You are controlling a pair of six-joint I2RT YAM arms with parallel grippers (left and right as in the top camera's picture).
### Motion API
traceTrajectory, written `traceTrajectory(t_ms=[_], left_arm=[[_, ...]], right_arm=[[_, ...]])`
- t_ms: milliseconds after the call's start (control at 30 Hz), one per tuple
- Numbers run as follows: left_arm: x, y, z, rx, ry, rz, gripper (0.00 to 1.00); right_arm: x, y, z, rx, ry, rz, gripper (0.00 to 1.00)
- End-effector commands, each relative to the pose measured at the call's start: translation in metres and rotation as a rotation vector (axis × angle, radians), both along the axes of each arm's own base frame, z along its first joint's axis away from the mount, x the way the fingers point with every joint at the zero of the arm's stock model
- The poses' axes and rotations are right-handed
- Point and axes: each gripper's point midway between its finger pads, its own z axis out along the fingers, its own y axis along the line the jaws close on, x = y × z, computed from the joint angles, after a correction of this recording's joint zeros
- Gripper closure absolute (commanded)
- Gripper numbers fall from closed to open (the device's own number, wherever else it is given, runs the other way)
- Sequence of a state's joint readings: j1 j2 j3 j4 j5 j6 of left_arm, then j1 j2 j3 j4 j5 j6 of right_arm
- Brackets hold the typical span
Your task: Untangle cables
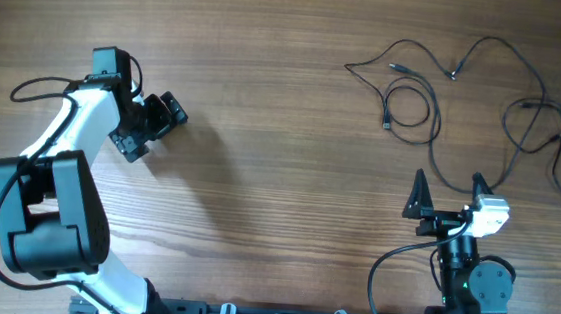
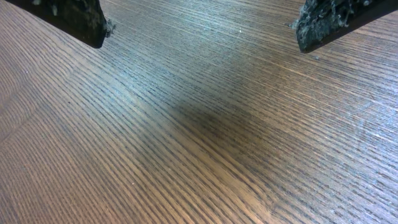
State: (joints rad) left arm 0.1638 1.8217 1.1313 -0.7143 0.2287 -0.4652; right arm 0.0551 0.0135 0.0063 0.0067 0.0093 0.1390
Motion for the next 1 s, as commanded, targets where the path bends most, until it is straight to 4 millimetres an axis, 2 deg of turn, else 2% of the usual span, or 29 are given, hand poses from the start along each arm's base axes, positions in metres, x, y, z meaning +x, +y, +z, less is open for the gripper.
traceTrajectory(t_ms=[0,67,167,233,333,467,533,633,700,800,967], left_arm=[[-0.001,-0.002,-0.003,0.012,0.006,-0.025,0.00],[0.001,-0.005,0.004,0.016,-0.014,-0.032,0.00],[0.010,-0.011,0.053,0.037,-0.156,-0.052,0.00],[0.013,-0.015,0.094,0.053,-0.276,-0.064,0.00],[0.009,-0.018,0.134,0.068,-0.387,-0.069,0.00],[0.008,-0.019,0.149,0.118,-0.437,-0.081,0.00],[0.021,-0.028,0.151,0.183,-0.517,-0.181,0.00],[0.048,-0.056,0.149,0.254,-0.770,-0.346,0.00],[0.045,-0.064,0.140,0.265,-0.862,-0.367,0.00],[0.013,-0.063,0.095,0.266,-0.864,-0.368,0.00],[-0.041,-0.061,0.051,0.265,-0.920,-0.362,0.00]], right_arm=[[0.000,-0.005,0.002,0.022,-0.010,-0.023,0.01],[0.000,-0.005,0.002,0.022,-0.010,-0.023,0.00],[0.000,-0.005,0.002,0.022,-0.010,-0.023,0.00],[0.000,-0.005,0.002,0.022,-0.010,-0.023,0.00],[0.000,-0.005,0.002,0.022,-0.010,-0.023,0.00],[0.000,-0.005,0.002,0.021,-0.010,-0.023,0.00],[0.000,-0.005,0.002,0.021,-0.010,-0.023,0.00],[0.000,-0.005,0.002,0.021,-0.010,-0.023,0.00],[0.000,-0.005,0.002,0.021,-0.010,-0.023,0.00],[0.000,-0.005,0.002,0.021,-0.010,-0.023,0.00],[0.000,-0.005,0.002,0.022,-0.010,-0.023,0.00]])
